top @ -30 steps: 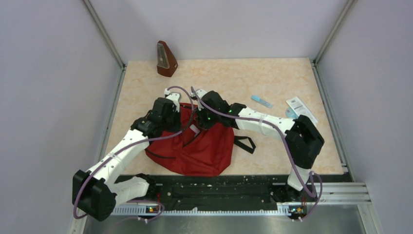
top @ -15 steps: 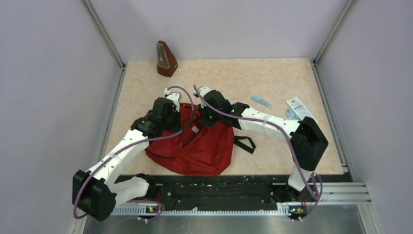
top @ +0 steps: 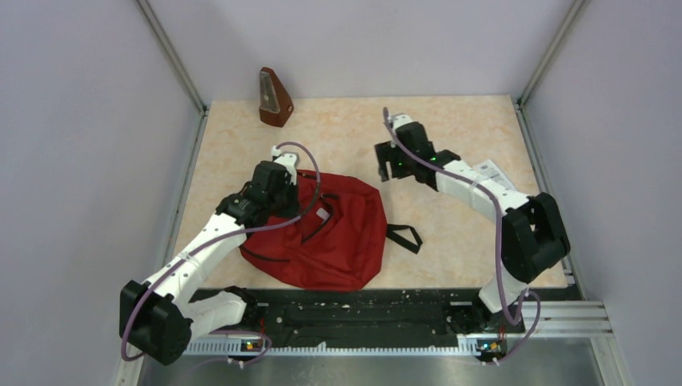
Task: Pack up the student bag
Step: Pick up the stationery from the center of the board.
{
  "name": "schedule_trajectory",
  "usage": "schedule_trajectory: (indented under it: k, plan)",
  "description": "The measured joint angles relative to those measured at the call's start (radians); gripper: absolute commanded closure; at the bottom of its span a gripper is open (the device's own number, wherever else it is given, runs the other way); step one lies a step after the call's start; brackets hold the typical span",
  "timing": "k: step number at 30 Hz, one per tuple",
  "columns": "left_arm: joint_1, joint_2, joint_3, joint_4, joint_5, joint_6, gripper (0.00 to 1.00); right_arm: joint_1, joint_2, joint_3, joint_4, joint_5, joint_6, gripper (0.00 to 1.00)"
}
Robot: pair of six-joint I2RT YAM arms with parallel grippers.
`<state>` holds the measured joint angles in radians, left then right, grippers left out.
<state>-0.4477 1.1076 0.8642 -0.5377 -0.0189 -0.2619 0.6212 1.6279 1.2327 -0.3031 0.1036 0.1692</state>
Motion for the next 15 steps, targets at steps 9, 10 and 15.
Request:
schedule_trajectory:
  k: [9, 10, 15]
  plan:
    - [0.0, 0.0, 0.0, 0.0, 0.004, 0.0, 1.0, -0.271, 0.122, -0.011, 0.029, -0.045, -0.203, 0.26]
    - [0.0, 0.0, 0.0, 0.0, 0.004, 0.0, 1.0, -0.291, 0.151, -0.005, 0.026, -0.058, -0.225, 0.26]
    - [0.0, 0.0, 0.0, 0.0, 0.004, 0.0, 1.0, -0.362, 0.269, 0.047, 0.014, -0.108, -0.31, 0.26]
